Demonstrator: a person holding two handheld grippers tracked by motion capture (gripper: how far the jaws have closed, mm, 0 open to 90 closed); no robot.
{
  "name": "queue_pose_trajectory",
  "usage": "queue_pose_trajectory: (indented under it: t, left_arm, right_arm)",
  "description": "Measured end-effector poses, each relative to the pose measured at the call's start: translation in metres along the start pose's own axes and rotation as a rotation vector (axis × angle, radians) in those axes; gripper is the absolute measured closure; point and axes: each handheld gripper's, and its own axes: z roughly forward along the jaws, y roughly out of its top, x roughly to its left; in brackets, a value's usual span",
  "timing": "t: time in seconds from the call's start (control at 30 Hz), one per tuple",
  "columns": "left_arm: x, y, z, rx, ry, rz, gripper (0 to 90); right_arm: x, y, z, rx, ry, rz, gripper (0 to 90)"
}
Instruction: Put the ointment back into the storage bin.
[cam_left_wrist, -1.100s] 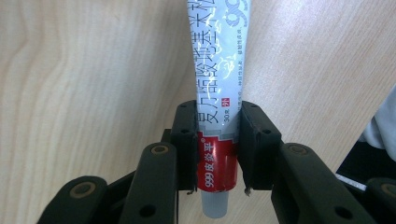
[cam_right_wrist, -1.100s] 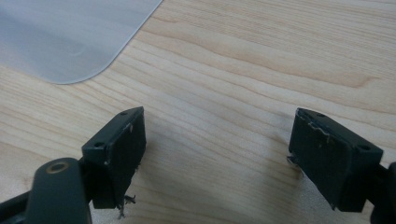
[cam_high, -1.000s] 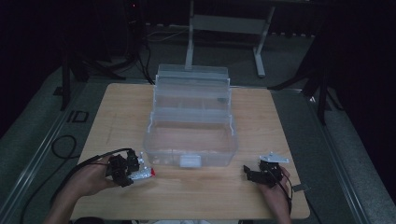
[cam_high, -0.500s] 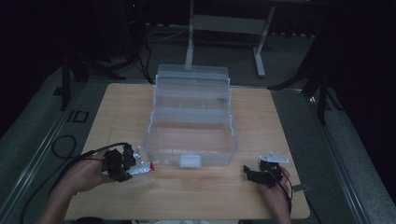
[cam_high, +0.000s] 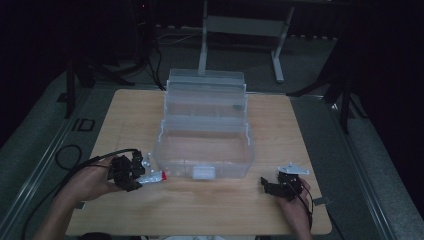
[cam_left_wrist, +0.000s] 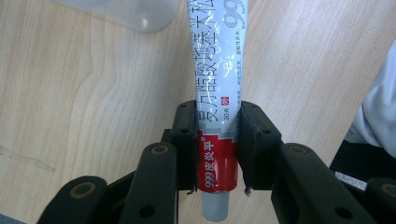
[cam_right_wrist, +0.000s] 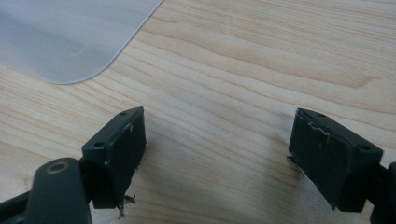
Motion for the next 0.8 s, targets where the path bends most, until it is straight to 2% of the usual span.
queue_pose_trajectory:
  t: [0.4, 0.53, 0.8]
  left_arm:
    - [0.007, 0.007, -0.015, -0.007, 0.023, 0.032, 70.4]
    - [0.009, 0.008, -0.018, -0.016, 0.024, 0.056, 70.4]
    - [0.014, 0.01, -0.023, -0.032, 0.027, 0.055, 70.4]
  right_arm:
    - [0.0, 0.0, 0.0, 0.0, 0.0, 0.0, 18.6]
    - [0.0, 0.0, 0.0, 0.0, 0.0, 0.0, 18.6]
    - [0.0, 0.0, 0.0, 0.0, 0.0, 0.0, 18.6]
